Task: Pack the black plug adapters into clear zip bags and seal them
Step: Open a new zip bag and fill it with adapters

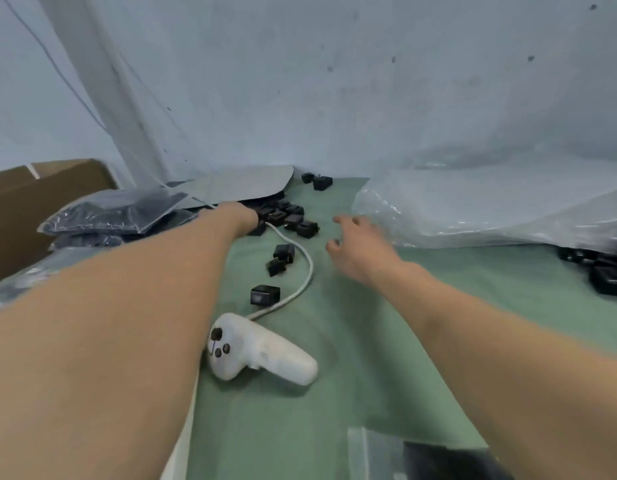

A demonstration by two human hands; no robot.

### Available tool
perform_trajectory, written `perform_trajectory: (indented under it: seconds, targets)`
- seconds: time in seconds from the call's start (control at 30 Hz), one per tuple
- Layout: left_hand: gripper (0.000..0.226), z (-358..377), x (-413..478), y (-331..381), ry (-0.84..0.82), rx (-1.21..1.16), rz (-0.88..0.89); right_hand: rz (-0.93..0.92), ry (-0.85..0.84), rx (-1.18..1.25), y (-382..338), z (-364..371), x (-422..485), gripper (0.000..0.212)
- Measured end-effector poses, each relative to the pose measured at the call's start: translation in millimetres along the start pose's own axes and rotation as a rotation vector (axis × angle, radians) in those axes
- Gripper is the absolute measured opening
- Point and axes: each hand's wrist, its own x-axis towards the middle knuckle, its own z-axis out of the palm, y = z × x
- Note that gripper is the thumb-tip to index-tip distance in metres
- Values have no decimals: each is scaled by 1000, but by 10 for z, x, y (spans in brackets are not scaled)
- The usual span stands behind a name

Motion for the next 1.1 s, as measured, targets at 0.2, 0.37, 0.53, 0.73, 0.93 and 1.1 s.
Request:
perform_trajectory:
  seconds: [0.2, 0.37, 0.53, 0.73, 0.93, 1.1]
  targets:
    - [52, 36, 716, -28, -63, 174, 13, -47, -30, -43, 117, 278, 620, 56]
    - [71, 109, 1174, -41, -218, 112, 20, -70, -46, -52, 49, 349, 1083, 61]
    - [91, 139, 1263, -91, -292, 258, 110, -143, -122, -59, -288, 359, 1621, 65]
    - [88, 145, 1078, -178, -477, 106, 226, -177, -176, -314, -270, 540, 1517, 63]
    - [86, 171, 736, -14, -510, 166, 246, -251, -46, -302, 8, 408, 1003, 49]
    - [48, 286, 481, 60, -466, 65, 235, -259, 43, -290, 116, 327, 583, 43]
